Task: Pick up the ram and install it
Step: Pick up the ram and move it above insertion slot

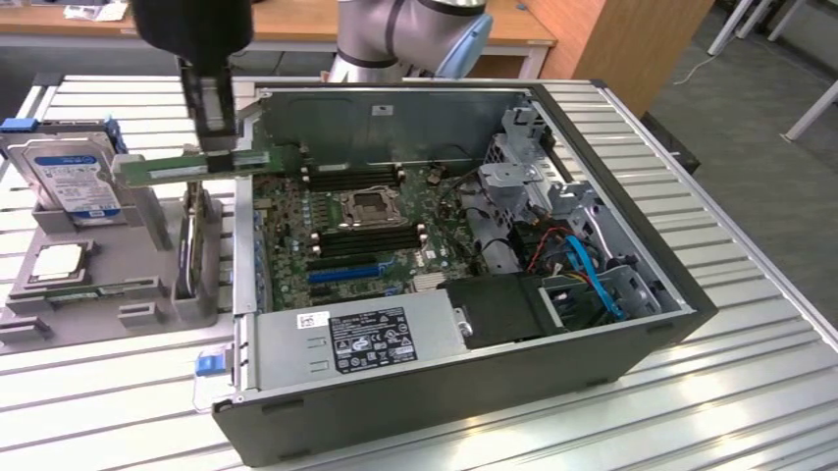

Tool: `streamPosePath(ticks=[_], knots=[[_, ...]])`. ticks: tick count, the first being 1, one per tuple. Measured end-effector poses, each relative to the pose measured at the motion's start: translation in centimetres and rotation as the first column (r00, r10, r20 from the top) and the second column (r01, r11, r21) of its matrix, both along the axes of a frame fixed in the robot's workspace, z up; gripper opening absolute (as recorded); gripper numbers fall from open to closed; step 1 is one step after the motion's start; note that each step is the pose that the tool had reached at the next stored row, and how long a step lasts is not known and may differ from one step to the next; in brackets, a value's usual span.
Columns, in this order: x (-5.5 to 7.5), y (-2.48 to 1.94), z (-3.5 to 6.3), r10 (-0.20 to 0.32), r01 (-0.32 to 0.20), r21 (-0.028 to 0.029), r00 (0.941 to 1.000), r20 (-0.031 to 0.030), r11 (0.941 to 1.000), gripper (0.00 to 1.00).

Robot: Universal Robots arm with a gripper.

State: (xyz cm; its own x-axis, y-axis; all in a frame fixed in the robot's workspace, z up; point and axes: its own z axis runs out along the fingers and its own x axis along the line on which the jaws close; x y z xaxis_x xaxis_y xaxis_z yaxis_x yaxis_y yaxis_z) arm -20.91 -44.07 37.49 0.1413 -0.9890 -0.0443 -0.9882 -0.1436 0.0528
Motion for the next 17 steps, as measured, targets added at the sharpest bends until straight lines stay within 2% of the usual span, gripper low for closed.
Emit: streamPosePath(ticks=[8,17], knots=[[3.6,0.0,0.0,0.005,-0.005,0.0144,1.0,0.0,0.9999,0.14],[7.7,0.0,0.0,0.01,-0.01,0.0266,0.9999,0.0,0.9996,0.14]])
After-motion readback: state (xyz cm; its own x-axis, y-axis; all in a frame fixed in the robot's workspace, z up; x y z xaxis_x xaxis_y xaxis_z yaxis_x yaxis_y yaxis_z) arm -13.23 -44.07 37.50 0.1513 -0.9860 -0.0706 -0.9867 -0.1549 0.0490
